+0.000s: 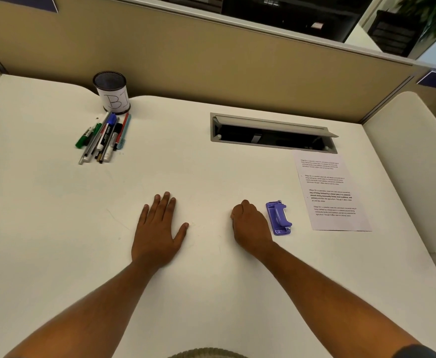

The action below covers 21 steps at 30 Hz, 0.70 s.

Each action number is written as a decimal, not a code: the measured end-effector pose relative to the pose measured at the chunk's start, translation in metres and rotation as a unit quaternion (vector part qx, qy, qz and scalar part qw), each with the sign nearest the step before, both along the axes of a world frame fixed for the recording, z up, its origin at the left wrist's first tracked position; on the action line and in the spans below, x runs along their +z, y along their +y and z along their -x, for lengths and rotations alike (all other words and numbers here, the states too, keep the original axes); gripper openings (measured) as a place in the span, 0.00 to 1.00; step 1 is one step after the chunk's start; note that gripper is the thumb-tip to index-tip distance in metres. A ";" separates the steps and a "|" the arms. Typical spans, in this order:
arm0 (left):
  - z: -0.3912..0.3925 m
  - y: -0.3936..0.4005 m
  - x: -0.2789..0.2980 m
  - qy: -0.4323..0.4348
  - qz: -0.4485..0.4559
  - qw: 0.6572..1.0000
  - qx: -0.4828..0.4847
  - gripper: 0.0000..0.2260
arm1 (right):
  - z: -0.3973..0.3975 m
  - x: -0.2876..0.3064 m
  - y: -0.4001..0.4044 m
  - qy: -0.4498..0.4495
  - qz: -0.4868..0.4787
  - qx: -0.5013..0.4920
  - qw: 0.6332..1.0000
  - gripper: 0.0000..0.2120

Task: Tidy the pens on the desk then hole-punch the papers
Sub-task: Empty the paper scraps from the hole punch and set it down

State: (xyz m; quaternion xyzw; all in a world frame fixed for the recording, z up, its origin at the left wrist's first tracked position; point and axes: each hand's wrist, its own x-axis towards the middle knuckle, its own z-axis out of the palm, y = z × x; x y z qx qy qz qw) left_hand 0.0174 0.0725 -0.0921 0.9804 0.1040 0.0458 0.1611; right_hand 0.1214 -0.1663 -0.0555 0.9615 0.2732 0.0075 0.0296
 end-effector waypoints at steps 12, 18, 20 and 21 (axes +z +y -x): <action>-0.001 0.001 -0.005 0.001 -0.002 1.000 0.000 0.32 | 0.038 0.006 -0.039 0.346 -0.643 -0.346 0.589 0.07; -0.001 0.002 -0.007 0.002 -0.011 1.000 0.001 0.33 | 0.041 0.010 -0.038 0.397 -0.712 -0.377 0.440 0.02; -0.001 0.002 -0.007 0.003 -0.012 1.000 0.000 0.33 | 0.043 0.010 -0.037 0.397 -0.730 -0.392 0.395 0.03; -0.001 0.002 -0.007 0.004 -0.011 1.000 -0.001 0.33 | 0.044 0.010 -0.036 0.395 -0.738 -0.398 0.375 0.04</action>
